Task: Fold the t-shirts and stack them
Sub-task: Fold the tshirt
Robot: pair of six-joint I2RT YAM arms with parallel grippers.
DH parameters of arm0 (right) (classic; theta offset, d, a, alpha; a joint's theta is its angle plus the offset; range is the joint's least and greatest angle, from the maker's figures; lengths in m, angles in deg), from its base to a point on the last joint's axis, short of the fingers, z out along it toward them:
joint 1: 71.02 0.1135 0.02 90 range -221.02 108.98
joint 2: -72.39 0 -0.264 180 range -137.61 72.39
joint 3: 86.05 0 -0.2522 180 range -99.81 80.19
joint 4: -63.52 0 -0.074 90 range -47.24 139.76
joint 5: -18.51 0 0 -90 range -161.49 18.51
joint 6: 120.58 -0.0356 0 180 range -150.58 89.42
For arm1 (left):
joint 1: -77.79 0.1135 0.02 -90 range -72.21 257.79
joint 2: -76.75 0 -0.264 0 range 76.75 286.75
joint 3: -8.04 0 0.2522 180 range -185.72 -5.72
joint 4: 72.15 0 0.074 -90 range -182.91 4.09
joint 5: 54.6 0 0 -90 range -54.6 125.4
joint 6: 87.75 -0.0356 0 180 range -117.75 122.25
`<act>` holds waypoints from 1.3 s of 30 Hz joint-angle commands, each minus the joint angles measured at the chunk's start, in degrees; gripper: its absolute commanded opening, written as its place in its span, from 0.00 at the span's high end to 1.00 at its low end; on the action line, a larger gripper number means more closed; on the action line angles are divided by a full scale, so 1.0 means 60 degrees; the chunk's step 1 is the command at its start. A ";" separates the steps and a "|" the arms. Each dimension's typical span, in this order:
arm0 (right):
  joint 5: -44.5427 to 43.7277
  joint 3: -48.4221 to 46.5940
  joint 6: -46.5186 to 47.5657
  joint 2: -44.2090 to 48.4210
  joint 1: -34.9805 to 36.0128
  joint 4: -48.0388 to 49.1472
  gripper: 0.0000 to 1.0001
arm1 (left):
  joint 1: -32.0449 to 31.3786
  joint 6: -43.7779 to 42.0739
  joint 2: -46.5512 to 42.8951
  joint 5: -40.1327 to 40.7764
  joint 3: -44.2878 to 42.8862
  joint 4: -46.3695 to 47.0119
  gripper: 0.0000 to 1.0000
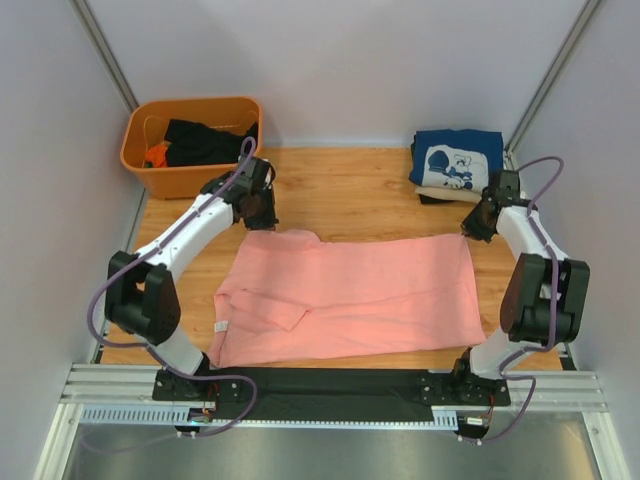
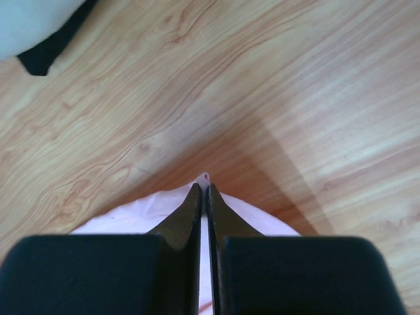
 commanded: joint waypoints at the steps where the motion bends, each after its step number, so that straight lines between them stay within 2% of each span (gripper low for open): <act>1: 0.0088 0.0573 0.0148 0.1142 -0.0131 -0.0035 1.00 | -0.0342 0.0316 -0.1036 0.0514 0.0719 -0.0422 1.00; 6: 0.0103 0.1278 0.0119 0.2123 -0.0423 -0.0035 1.00 | -0.0753 0.0624 -0.2513 0.0881 0.1747 -0.1109 1.00; 17: 0.1011 0.1909 0.0148 0.2682 -0.1274 0.0008 1.00 | -0.2115 0.1913 -0.5019 0.1686 0.3227 -0.2911 1.00; 31: 0.0440 0.3138 -0.0305 0.3457 -0.1625 -0.0036 1.00 | -0.4078 0.3596 -0.6633 0.1527 0.4677 -0.4055 1.00; 32: 0.0440 0.3415 -0.0378 0.3705 -0.1814 0.0008 0.91 | -0.4209 0.3700 -0.6808 0.1439 0.4779 -0.4070 0.98; 33: 0.0570 0.3606 -0.0422 0.3881 -0.1903 0.0095 0.78 | -0.4341 0.3802 -0.6882 0.1409 0.4882 -0.4143 0.93; 34: 0.0601 0.3739 -0.0524 0.4057 -0.1976 0.0299 0.55 | -0.4604 0.4050 -0.6970 0.1307 0.5028 -0.4201 0.83; 35: 0.0572 0.3900 -0.0598 0.4378 -0.2020 0.0345 0.22 | -0.4722 0.4168 -0.7159 0.1219 0.5073 -0.4246 0.64; 36: 0.0586 0.3916 -0.0613 0.4497 -0.2035 0.0403 0.14 | -0.4985 0.4416 -0.7248 0.1160 0.5146 -0.4289 0.56; 38: 0.0805 0.3858 -0.0701 0.4717 -0.2021 0.0448 0.11 | -0.5191 0.4594 -0.7554 0.1057 0.5190 -0.4319 0.36; 39: 0.1169 0.3814 -0.0730 0.4791 -0.2021 0.0477 0.11 | -0.5279 0.4652 -0.7614 0.1072 0.5205 -0.4319 0.35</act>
